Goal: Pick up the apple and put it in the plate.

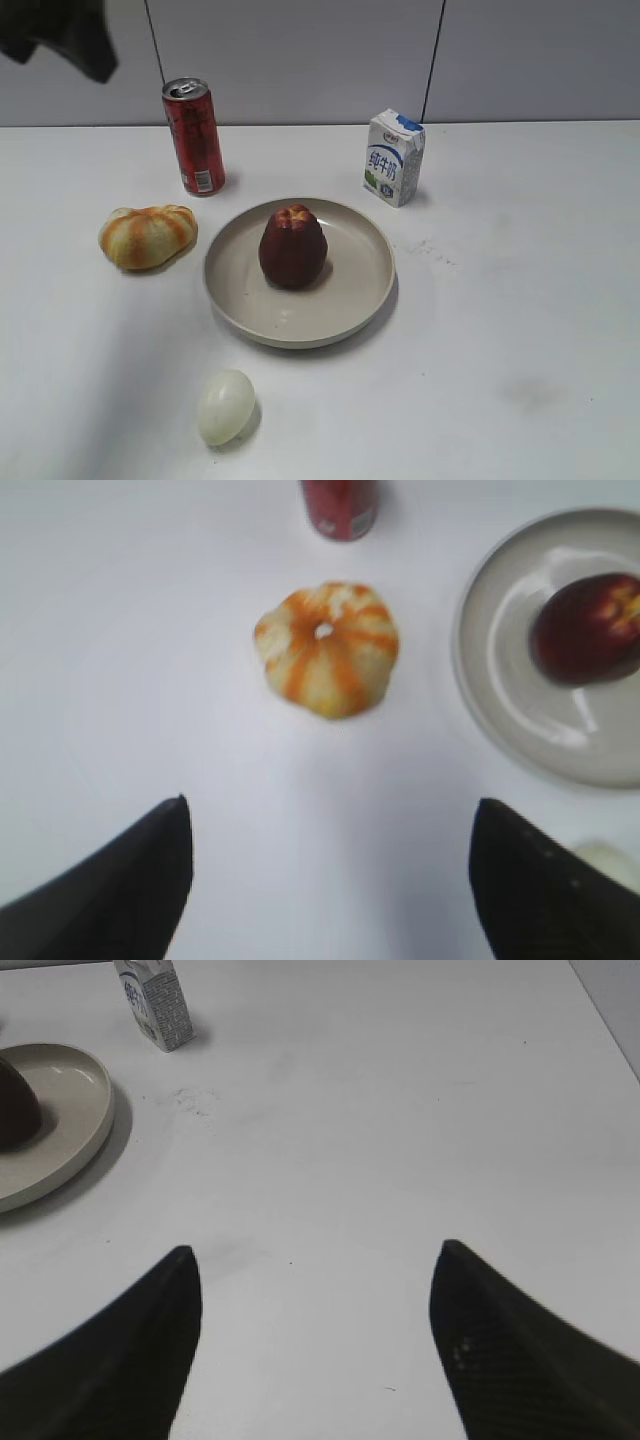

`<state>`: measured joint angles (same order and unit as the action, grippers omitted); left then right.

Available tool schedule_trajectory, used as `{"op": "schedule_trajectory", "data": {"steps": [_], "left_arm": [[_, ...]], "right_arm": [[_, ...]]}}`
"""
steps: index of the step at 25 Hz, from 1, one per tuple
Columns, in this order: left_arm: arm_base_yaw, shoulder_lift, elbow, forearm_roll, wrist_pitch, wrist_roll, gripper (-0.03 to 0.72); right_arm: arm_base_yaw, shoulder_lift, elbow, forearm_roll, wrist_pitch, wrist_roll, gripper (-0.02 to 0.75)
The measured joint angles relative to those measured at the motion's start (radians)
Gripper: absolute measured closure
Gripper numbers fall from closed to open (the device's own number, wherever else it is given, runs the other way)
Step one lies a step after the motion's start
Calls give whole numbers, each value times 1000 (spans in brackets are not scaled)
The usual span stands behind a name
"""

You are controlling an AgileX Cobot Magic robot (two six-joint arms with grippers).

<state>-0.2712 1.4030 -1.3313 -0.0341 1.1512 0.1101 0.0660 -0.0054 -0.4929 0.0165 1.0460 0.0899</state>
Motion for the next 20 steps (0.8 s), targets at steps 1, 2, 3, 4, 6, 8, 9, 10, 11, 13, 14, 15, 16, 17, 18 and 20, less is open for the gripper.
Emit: {"op": "schedule_trajectory", "data": {"steps": [1, 2, 3, 4, 6, 8, 9, 10, 11, 13, 14, 15, 16, 17, 18, 20], "left_arm": [[28, -58, 59, -1, -14, 0, 36], [55, -109, 120, -2, -24, 0, 41], [89, -184, 205, -4, -37, 0, 48], [112, -239, 276, -6, -47, 0, 54], [153, -381, 401, -8, -61, 0, 63], [174, -523, 510, -1, -62, -1, 68], [177, -604, 560, 3, -60, -1, 69], [179, -671, 597, 6, -59, -1, 71], [181, -753, 640, 9, -60, -1, 71], [181, -917, 689, 10, -66, -1, 73], [181, -981, 707, 10, -68, -1, 75], [181, -1055, 721, 11, -71, -1, 76], [181, -1124, 732, 11, -74, -1, 80], [181, -1189, 746, 14, -78, -1, 85], [181, -1239, 760, 20, -85, -1, 93], [181, -1340, 792, 34, -102, -1, 100]], "right_arm": [[0, 0, 0, 0, 0, 0, 167], [0, 0, 0, 0, 0, 0, 167], [0, 0, 0, 0, 0, 0, 167], [0, 0, 0, 0, 0, 0, 167], [0, 0, 0, 0, 0, 0, 167], [0, 0, 0, 0, 0, 0, 167], [0, 0, 0, 0, 0, 0, 167], [0, 0, 0, 0, 0, 0, 167], [0, 0, 0, 0, 0, 0, 167], [0, 0, 0, 0, 0, 0, 167], [0, 0, 0, 0, 0, 0, 167], [0, 0, 0, 0, 0, 0, 167], [0, 0, 0, 0, 0, 0, 167], [0, 0, 0, 0, 0, 0, 167], [0, 0, 0, 0, 0, 0, 167], [0, 0, 0, 0, 0, 0, 167]]}}
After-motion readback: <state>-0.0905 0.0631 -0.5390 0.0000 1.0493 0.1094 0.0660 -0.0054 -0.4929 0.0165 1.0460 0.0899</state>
